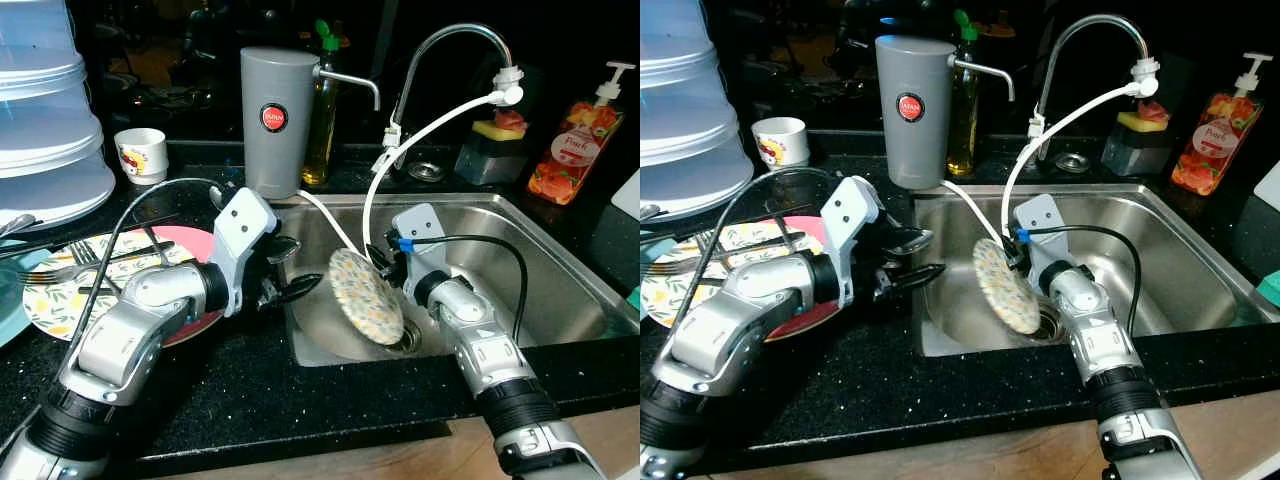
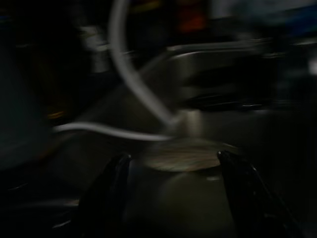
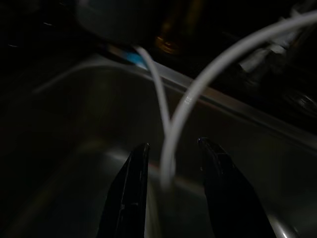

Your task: Kitchen organization

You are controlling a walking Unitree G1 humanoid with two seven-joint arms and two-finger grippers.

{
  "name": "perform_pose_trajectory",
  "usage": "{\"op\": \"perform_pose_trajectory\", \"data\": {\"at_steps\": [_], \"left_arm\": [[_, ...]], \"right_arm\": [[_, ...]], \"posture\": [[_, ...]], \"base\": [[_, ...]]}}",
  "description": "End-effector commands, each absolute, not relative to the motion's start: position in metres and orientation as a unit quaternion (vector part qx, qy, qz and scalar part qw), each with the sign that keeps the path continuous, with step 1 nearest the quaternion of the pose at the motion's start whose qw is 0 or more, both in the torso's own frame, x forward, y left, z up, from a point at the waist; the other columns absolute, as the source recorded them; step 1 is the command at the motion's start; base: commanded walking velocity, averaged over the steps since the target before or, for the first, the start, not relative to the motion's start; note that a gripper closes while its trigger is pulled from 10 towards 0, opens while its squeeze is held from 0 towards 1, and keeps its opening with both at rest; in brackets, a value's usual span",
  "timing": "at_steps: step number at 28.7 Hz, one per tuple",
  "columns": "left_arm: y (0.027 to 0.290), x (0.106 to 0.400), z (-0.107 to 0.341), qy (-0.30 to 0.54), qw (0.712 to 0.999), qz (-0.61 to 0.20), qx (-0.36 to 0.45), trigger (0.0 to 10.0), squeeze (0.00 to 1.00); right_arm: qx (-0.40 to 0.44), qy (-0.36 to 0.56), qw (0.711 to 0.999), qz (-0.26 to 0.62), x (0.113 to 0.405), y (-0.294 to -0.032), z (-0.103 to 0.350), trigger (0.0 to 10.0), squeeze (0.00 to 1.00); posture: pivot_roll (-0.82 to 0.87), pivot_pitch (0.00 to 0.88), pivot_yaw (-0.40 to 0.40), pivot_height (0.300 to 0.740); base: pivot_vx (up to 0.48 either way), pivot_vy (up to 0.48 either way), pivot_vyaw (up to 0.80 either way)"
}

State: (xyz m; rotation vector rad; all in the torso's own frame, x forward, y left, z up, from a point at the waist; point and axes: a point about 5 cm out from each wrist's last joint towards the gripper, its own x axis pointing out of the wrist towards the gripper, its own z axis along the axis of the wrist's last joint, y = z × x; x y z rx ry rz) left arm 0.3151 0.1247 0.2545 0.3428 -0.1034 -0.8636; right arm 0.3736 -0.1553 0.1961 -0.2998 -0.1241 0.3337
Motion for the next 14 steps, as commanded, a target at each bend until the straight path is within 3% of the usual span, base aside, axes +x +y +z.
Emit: {"op": "perform_pose_trajectory", "data": {"at_steps": [1,3,4,5,7,14], "left_arm": [[0.144,0.329,0.268,-0.068,0.925,-0.333,0.171,10.0,0.0],[0.152,0.332,0.27,-0.067,0.933,-0.31,0.171,10.0,0.0],[0.169,0.337,0.274,-0.061,0.943,-0.28,0.169,10.0,0.21],[0.174,0.338,0.275,-0.058,0.946,-0.274,0.165,10.0,1.0],[0.183,0.336,0.275,-0.042,0.943,-0.287,0.165,10.0,1.0],[0.201,0.331,0.27,-0.003,0.936,-0.302,0.181,10.0,1.0]], "right_arm": [[-0.11,-0.08,0.981,0.139,0.376,-0.164,0.205,10.0,0.0],[-0.092,-0.087,0.982,0.139,0.376,-0.164,0.208,10.0,0.0],[-0.038,-0.099,0.981,0.16,0.375,-0.16,0.213,10.0,0.0],[-0.016,-0.101,0.98,0.171,0.374,-0.157,0.215,10.0,0.0],[0.032,-0.106,0.97,0.215,0.37,-0.148,0.22,10.0,0.0],[0.074,-0.114,0.939,0.317,0.356,-0.128,0.229,10.0,0.0]], "posture": [[0.06,0.029,-0.063,0.74],[0.06,0.029,-0.063,0.74],[0.06,0.029,-0.063,0.74],[0.06,0.029,-0.063,0.74],[0.06,0.03,-0.062,0.74],[0.06,0.029,-0.064,0.74]], "base": [[0.0,0.0,0.0],[0.0,0.0,0.0],[0.0,0.0,0.0],[0.0,0.0,0.0],[0.0,0.0,0.0],[0.0,0.0,0.0]]}}
